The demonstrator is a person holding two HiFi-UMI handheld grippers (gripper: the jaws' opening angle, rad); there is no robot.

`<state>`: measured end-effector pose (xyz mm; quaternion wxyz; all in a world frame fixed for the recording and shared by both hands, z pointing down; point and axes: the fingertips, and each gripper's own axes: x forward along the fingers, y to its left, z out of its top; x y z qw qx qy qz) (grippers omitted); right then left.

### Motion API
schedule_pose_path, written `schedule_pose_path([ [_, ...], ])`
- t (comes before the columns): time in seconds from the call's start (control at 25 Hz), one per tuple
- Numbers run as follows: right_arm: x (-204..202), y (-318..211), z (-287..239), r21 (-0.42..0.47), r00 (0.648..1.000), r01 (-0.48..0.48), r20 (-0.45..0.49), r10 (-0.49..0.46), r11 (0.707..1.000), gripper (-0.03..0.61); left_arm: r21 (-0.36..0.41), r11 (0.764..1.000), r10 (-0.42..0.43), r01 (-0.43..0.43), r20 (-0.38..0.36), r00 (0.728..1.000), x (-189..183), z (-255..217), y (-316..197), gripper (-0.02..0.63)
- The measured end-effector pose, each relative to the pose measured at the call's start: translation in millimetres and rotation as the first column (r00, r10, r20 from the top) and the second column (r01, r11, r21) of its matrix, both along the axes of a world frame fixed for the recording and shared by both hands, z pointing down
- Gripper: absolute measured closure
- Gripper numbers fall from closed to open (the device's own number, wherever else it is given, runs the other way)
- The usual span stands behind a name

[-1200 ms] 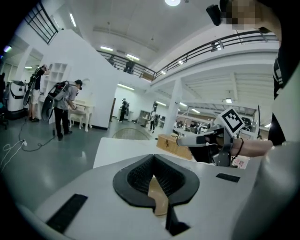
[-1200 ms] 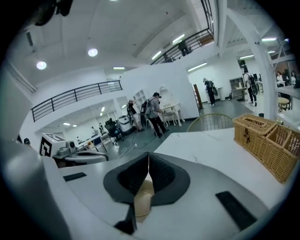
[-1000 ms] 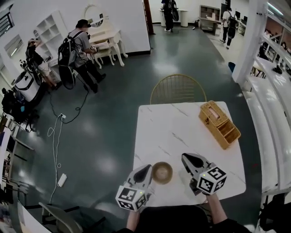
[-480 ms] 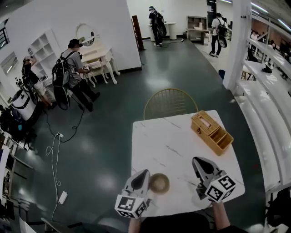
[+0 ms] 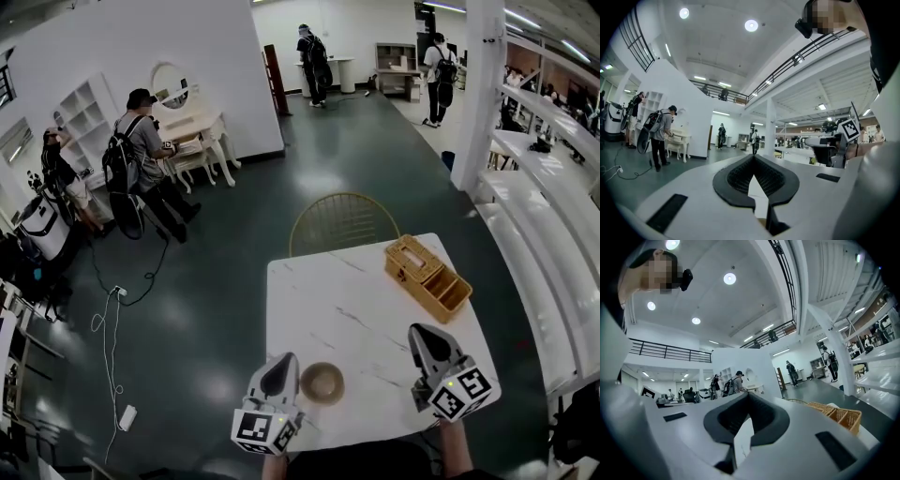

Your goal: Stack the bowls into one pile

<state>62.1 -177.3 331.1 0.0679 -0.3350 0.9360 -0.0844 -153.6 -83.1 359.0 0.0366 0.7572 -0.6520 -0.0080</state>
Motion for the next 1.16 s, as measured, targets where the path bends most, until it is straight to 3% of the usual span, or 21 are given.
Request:
schedule_pose_path([
  [0.92,27,4,-4,0.045,0.996,-0.078,-0.029,0.079,0.996,0.565,0.006,0.999,-0.054,0.054,0.013,0.998,-5,-7,8,0.6],
  [1.16,27,5,2,0.06,0.993,-0.084,-0.076,0.089,0.995,0.565,-0.002,0.998,-0.066,0.066,0.013,0.998,-9,-3,10,0.599],
])
